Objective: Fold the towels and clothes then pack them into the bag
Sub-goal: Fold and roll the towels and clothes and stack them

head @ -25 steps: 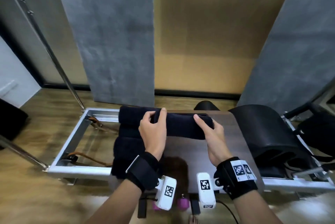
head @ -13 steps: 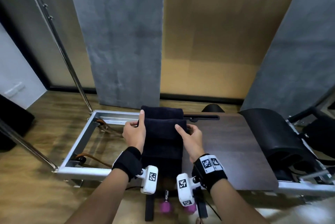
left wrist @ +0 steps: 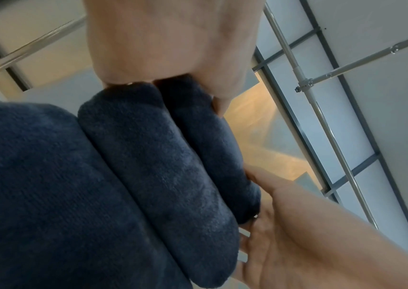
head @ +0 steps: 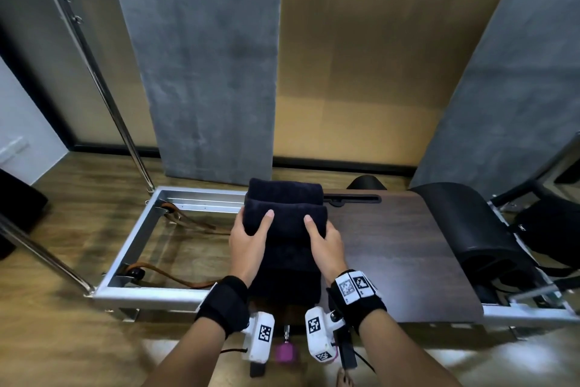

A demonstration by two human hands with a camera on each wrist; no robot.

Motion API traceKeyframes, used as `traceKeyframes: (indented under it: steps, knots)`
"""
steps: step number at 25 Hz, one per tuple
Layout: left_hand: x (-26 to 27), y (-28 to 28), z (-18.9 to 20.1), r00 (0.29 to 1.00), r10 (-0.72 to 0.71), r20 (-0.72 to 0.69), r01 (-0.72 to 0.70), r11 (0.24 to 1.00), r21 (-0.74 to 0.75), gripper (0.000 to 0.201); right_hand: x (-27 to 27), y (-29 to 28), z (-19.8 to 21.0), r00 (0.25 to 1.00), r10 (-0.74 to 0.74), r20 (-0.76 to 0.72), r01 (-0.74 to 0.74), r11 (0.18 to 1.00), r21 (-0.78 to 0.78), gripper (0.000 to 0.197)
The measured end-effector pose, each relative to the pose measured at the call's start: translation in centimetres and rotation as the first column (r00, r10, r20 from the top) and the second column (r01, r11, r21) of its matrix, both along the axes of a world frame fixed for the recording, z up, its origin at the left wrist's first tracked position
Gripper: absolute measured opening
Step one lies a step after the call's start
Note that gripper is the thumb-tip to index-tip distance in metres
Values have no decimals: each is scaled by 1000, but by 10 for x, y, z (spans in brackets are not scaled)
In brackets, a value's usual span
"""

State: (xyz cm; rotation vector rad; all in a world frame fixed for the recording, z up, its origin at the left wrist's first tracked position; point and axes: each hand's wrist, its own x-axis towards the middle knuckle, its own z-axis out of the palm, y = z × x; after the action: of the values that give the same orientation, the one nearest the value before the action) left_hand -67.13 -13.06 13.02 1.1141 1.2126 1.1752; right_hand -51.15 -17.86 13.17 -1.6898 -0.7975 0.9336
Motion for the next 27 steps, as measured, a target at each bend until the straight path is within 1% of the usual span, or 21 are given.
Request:
traceKeyframes:
  steps: [2, 5, 7, 9, 10, 11, 12, 13, 14, 15, 16, 17, 18, 19, 20, 21, 22, 23, 24, 25, 27]
  knots:
    - [2, 1, 1, 1000, 18, -24, -18, 1000, 1, 49, 1, 1, 1, 999, -14, -42, 14, 1000, -10, 51]
    - [4, 2, 2, 999, 35, -35, -36, 999, -15, 52, 4, 2, 2, 996, -20, -85, 19, 1000, -10, 55]
    - [3, 1, 3, 999, 28, -29, -28, 1000, -8, 56, 8, 2, 2, 995, -24, -101, 24, 1000, -8, 65]
    - [2, -2, 5, 998, 41, -38, -41, 999, 10, 68, 12, 0, 2, 995, -19, -94, 18, 1000, -10, 81]
    - [2, -5, 7, 996, 68, -61, -67, 998, 20, 76, 14, -2, 3, 996, -14, -86, 13, 1000, -12, 88]
    - [3, -7, 10, 988, 116, -105, -112, 993, 45, 80, 15, -3, 4, 997, -9, -79, 8, 1000, -14, 94]
    - [5, -11, 13, 970, 185, -157, -171, 980, 103, 77, 18, -5, 4, 997, -4, -76, 3, 1000, -18, 97]
    - [9, -16, 17, 940, 274, -203, -235, 952, 195, 68, 21, -7, 5, 997, 1, -75, -3, 1000, -28, 97]
    - [13, -22, 21, 900, 369, -232, -294, 907, 303, 55, 26, -10, 6, 997, 3, -76, -7, 999, -40, 93]
    - [19, -28, 25, 860, 452, -236, -335, 850, 407, 44, 32, -13, 8, 997, 2, -82, -6, 999, -45, 89]
    - [26, -35, 28, 839, 502, -212, -349, 794, 498, 33, 40, -17, 9, 996, -4, -91, 0, 999, -40, 84]
    - [36, -42, 29, 849, 500, -173, -330, 756, 566, 24, 49, -23, 12, 995, -14, -98, 11, 999, -33, 79]
    - [48, -49, 29, 888, 441, -132, -285, 751, 596, 19, 58, -31, 17, 995, -25, -97, 23, 999, -25, 73]
    - [59, -55, 30, 935, 336, -109, -212, 781, 587, 18, 67, -39, 22, 996, -35, -87, 33, 999, -22, 66]
    - [77, -62, 29, 972, 200, -122, -100, 825, 556, 20, 80, -49, 26, 996, -47, -70, 46, 999, -19, 59]
    - [97, -70, 27, 984, 56, -171, 39, 862, 506, 25, 96, -62, 29, 997, -55, -51, 54, 998, -19, 51]
    - [120, -77, 25, 967, -89, -238, 187, 882, 433, 29, 114, -76, 32, 998, -59, -39, 58, 998, -24, 45]
    - [144, -85, 21, 929, -222, -296, 323, 876, 357, 29, 133, -91, 33, 997, -58, -42, 57, 998, -36, 39]
    - [169, -93, 17, 880, -329, -342, 433, 853, 293, 29, 154, -107, 32, 997, -52, -56, 49, 997, -57, 36]
    - [194, -102, 13, 829, -406, -384, 516, 821, 245, 28, 176, -125, 31, 996, -40, -76, 34, 996, -83, 35]
    - [241, -120, 7, 738, -500, -453, 618, 771, 155, 30, 216, -159, 26, 994, -23, -106, 8, 990, -142, 35]
